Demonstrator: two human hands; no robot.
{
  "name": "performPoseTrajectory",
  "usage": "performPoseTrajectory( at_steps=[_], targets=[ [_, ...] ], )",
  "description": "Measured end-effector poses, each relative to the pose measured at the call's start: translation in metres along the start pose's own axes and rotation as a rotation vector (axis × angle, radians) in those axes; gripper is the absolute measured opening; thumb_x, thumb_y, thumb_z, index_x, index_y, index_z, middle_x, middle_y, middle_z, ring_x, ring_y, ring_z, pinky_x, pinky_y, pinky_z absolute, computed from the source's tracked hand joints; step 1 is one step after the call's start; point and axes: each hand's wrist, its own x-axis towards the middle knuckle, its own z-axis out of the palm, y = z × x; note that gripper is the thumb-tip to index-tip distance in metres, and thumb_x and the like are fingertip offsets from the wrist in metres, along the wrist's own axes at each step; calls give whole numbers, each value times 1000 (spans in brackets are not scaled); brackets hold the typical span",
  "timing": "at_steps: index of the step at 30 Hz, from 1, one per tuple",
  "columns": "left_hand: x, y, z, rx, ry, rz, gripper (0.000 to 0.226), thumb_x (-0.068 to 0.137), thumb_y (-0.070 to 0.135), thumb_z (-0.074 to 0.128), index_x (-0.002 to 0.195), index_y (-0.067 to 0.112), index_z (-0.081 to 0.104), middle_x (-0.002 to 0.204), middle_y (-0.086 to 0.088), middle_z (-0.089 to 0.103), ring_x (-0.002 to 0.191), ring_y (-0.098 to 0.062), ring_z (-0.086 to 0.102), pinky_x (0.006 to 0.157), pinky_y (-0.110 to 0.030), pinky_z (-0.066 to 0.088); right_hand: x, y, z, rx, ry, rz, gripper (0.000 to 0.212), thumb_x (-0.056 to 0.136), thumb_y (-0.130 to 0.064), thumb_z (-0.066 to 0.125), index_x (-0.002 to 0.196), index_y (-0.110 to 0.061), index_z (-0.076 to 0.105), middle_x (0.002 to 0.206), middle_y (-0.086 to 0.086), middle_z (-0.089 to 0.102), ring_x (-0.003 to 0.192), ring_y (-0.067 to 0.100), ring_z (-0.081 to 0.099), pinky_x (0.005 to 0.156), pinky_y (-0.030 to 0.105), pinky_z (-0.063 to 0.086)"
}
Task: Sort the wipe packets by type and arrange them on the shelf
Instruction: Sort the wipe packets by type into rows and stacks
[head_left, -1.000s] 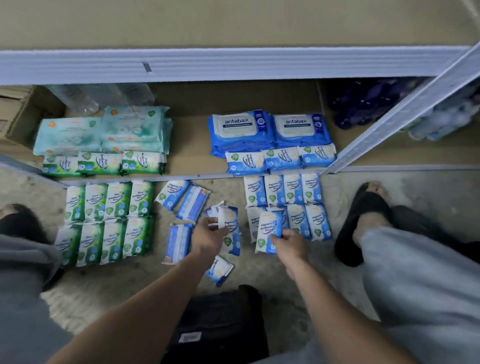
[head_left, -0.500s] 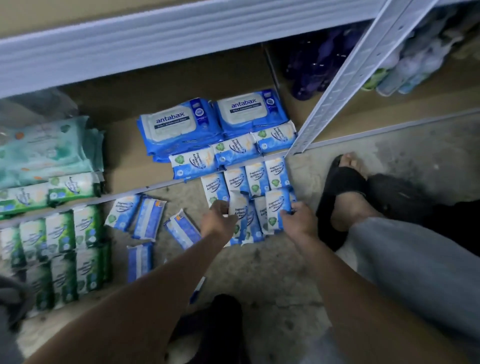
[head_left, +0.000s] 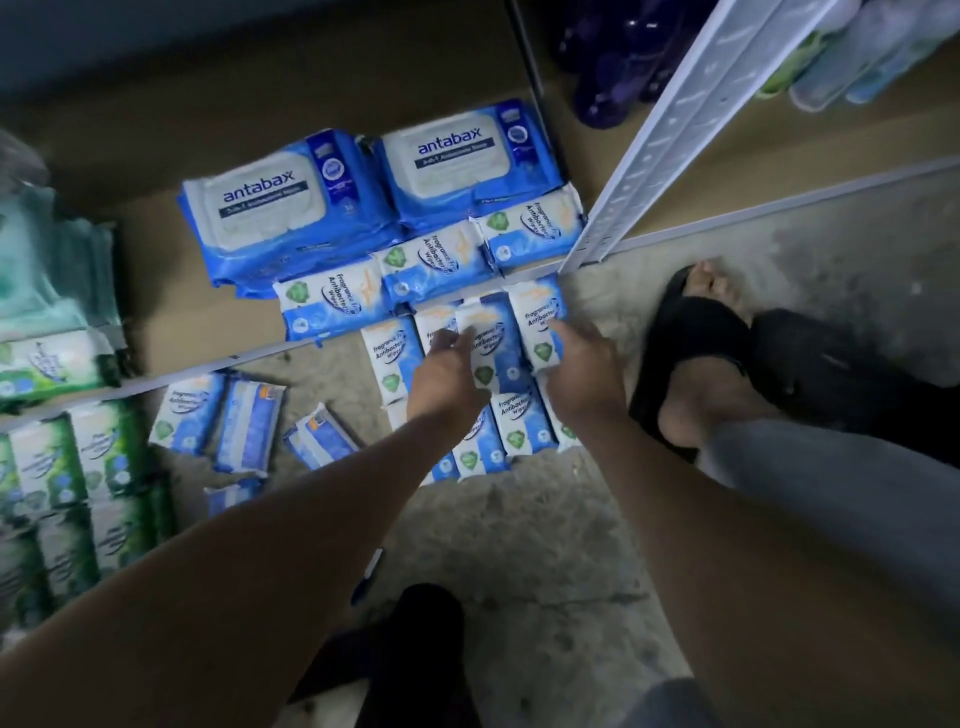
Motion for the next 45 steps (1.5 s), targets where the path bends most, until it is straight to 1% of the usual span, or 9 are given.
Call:
performPoseTrajectory(
  at_steps=[3,9,13,18,21,29,38,42,45],
  targets=[
    [2,-2,5,34,48,35,76,83,20,77,150,19,41,143,-5,44,106,-29,63,89,-38,55,1,3,10,-32,10,-33,68,82,0,62,147,-16,48,146,16,45,118,39,49,100,36,41],
    [10,2,11,105,126,80,75,84,29,77,150,22,40,143,-3,44,110,-27,59,77,-34,52,12,4,17,-4,84,-57,67,77,7,59,141,-10,55,138,19,52,113,41,54,98,39,48],
    [8,-3,10,86,97,93,79,83,32,78,151,24,38,142,-2,43,121,-26,51,85,-35,51,8,0,9,-63,31,-46,68,82,2,60,146,-15,49,145,13,46,120,37,49,99,38,45],
    [-7,-8,-18,146,33,112,78,86,40,74,152,23,37,147,-3,42,129,-27,44,102,-41,46,-8,-26,-7,-214,-56,19,62,90,-16,60,149,-21,41,156,10,31,130,34,37,103,42,40],
    [-24,-20,-43,247,13,108,67,89,43,68,148,25,42,146,-3,45,131,-27,43,104,-42,45,-26,-50,-13,-276,-107,-16,60,94,-24,57,151,-20,37,160,13,24,138,35,33,107,43,37],
    [-93,-78,-110,413,31,71,57,89,42,66,141,23,51,138,-3,54,124,-27,51,100,-39,43,-96,-122,-15,-329,-105,-165,54,97,-27,53,149,-19,41,158,13,30,134,36,36,105,45,38],
    [-199,-159,-144,176,144,-112,56,86,46,68,136,24,55,137,-3,56,123,-27,55,97,-37,48,-190,-186,10,-289,-144,-305,47,96,-33,56,140,-18,50,140,8,48,125,32,45,99,42,44],
    [-242,-192,-135,-9,163,-201,55,87,44,69,136,24,56,142,0,52,111,-25,63,92,-35,51,-228,-194,32,-167,-247,-281,50,93,-34,61,140,-19,49,136,6,53,124,30,46,99,42,46],
    [-267,-217,-122,-101,151,-255,59,87,46,70,139,22,54,149,-1,47,117,-24,60,93,-36,51,-248,-193,49,-100,-286,-237,57,90,-35,67,142,-20,48,136,4,54,126,29,47,101,39,46]
  ],
)
